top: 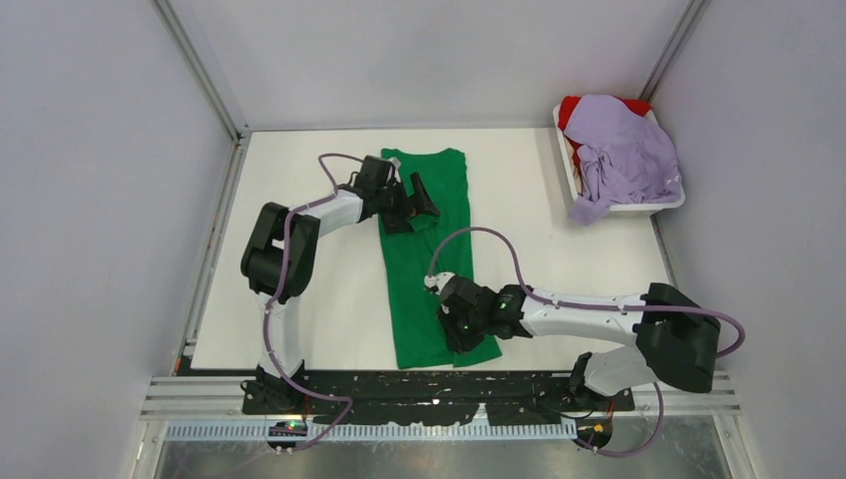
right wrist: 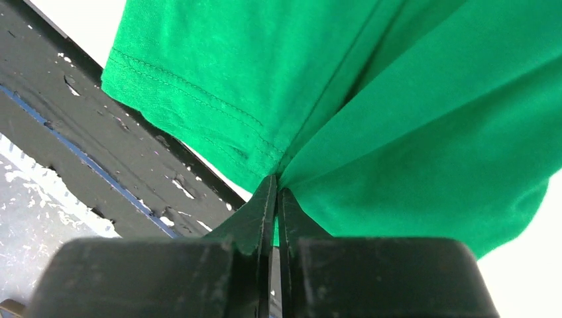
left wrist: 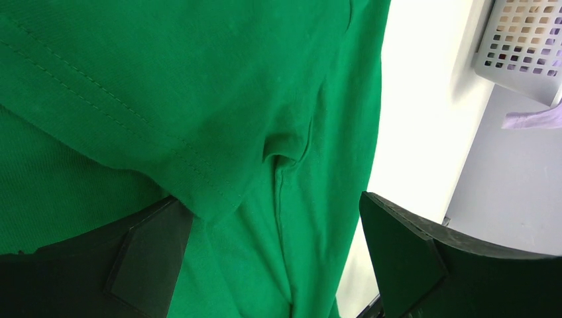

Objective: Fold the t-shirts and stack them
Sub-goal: Rotate the tshirt 90 degrees, then grab the bottom of the folded rectangular tshirt with both arms

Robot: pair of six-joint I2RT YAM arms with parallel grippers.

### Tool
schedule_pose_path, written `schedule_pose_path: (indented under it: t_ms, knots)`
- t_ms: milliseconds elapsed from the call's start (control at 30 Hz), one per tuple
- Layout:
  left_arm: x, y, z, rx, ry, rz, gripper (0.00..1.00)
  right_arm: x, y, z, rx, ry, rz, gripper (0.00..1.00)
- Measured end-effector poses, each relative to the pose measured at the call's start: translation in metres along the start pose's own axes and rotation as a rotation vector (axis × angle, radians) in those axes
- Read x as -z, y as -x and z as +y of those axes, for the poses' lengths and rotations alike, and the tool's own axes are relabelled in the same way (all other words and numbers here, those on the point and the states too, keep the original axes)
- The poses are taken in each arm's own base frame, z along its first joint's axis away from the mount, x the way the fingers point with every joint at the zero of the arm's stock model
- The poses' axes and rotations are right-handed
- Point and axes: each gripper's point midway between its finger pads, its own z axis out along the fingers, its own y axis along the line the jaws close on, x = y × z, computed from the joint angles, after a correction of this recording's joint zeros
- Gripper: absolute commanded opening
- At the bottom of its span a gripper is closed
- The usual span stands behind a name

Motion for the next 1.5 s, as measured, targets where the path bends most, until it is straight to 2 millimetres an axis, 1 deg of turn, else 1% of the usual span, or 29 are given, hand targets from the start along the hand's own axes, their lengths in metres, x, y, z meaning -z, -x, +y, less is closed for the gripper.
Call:
schedule_pose_path:
  t_ms: [33, 100, 133, 167, 200, 233, 300, 333, 400, 433, 467, 567, 633, 700, 767, 800, 833, 867, 900, 967, 1000, 1100, 1167, 1200, 1300, 1400, 1433, 1467, 1500]
  knots:
    - [0.000, 0.000, 0.000, 0.000, 0.000, 0.000, 1.00, -0.003, 0.000, 0.004, 0.007, 0.015, 0.006, 0.10]
    - [0.000, 0.000, 0.000, 0.000, 0.001, 0.001, 1.00, -0.012, -0.001, 0.008, 0.013, 0.034, 0.021, 0.19]
    - [0.000, 0.000, 0.000, 0.000, 0.001, 0.001, 1.00, -0.016, -0.002, 0.009, 0.014, 0.037, 0.031, 0.33]
    - [0.000, 0.000, 0.000, -0.001, 0.001, 0.002, 1.00, -0.020, -0.002, 0.010, 0.015, 0.037, 0.042, 0.41]
    - [0.000, -0.001, 0.000, -0.003, 0.001, 0.003, 1.00, -0.024, -0.001, 0.011, 0.014, 0.037, 0.049, 0.55]
    - [0.000, -0.001, 0.000, -0.005, 0.001, 0.006, 1.00, -0.026, 0.000, 0.012, 0.012, 0.039, 0.053, 0.64]
    - [0.001, -0.002, 0.000, -0.019, -0.002, 0.012, 1.00, -0.024, 0.008, 0.015, 0.013, 0.041, 0.030, 0.72]
    - [0.003, -0.004, -0.001, -0.027, -0.001, 0.017, 1.00, -0.022, 0.012, 0.015, 0.022, 0.040, 0.014, 0.74]
    - [0.011, -0.006, -0.007, -0.047, -0.006, 0.019, 1.00, -0.013, 0.019, 0.016, 0.027, 0.039, -0.023, 0.81]
    - [0.018, -0.008, -0.011, -0.061, -0.011, 0.016, 1.00, -0.006, 0.024, 0.017, 0.028, 0.042, -0.049, 0.92]
    - [0.028, -0.010, -0.018, -0.077, -0.021, 0.010, 1.00, 0.003, 0.030, 0.019, 0.030, 0.046, -0.080, 0.98]
    - [0.069, -0.020, -0.044, -0.142, -0.066, -0.029, 1.00, 0.036, 0.050, 0.021, 0.013, 0.056, -0.209, 0.96]
    - [0.103, -0.032, -0.065, -0.194, -0.107, -0.075, 1.00, 0.059, 0.061, 0.017, -0.017, 0.052, -0.303, 0.96]
    - [0.131, -0.047, -0.078, -0.234, -0.139, -0.116, 1.00, 0.077, 0.064, 0.005, -0.066, 0.024, -0.372, 0.95]
    - [0.154, -0.072, -0.078, -0.263, -0.149, -0.131, 1.00, 0.084, 0.057, -0.015, -0.122, -0.026, -0.397, 0.99]
    - [0.159, -0.085, -0.074, -0.270, -0.141, -0.128, 1.00, 0.084, 0.051, -0.027, -0.151, -0.053, -0.393, 0.98]
    - [0.162, -0.105, -0.062, -0.272, -0.116, -0.110, 1.00, 0.083, 0.042, -0.041, -0.182, -0.085, -0.378, 0.96]
    - [0.164, -0.119, -0.053, -0.272, -0.097, -0.090, 1.00, 0.081, 0.035, -0.051, -0.204, -0.109, -0.364, 0.90]
    - [0.163, -0.139, -0.039, -0.270, -0.066, -0.060, 0.99, 0.079, 0.025, -0.063, -0.234, -0.136, -0.346, 0.87]
    - [0.163, -0.184, 0.002, -0.251, 0.017, 0.026, 0.96, 0.071, 0.002, -0.080, -0.284, -0.168, -0.299, 0.80]
    - [0.164, -0.203, 0.020, -0.242, 0.052, 0.067, 0.94, 0.067, -0.009, -0.083, -0.297, -0.169, -0.271, 0.74]
    - [0.170, -0.247, 0.068, -0.204, 0.139, 0.148, 0.92, 0.054, -0.036, -0.079, -0.304, -0.122, -0.188, 0.64]
    - [0.175, -0.265, 0.086, -0.186, 0.163, 0.170, 0.90, 0.046, -0.047, -0.075, -0.305, -0.090, -0.149, 0.59]
    - [0.177, -0.271, 0.089, -0.179, 0.157, 0.174, 0.89, 0.043, -0.049, -0.073, -0.305, -0.077, -0.139, 0.56]
    - [0.177, -0.277, 0.081, -0.181, 0.110, 0.164, 0.85, 0.034, -0.051, -0.070, -0.306, -0.054, -0.119, 0.52]
    - [0.174, -0.283, 0.078, -0.181, 0.094, 0.175, 0.79, 0.026, -0.052, -0.069, -0.308, -0.045, -0.093, 0.41]
    - [0.172, -0.285, 0.077, -0.180, 0.095, 0.182, 0.77, 0.024, -0.050, -0.067, -0.307, -0.036, -0.093, 0.35]
    - [0.171, -0.286, 0.076, -0.182, 0.091, 0.187, 0.75, 0.022, -0.049, -0.066, -0.310, -0.028, -0.090, 0.32]
    - [0.170, -0.288, 0.075, -0.183, 0.088, 0.191, 0.73, 0.021, -0.049, -0.064, -0.310, -0.020, -0.089, 0.26]
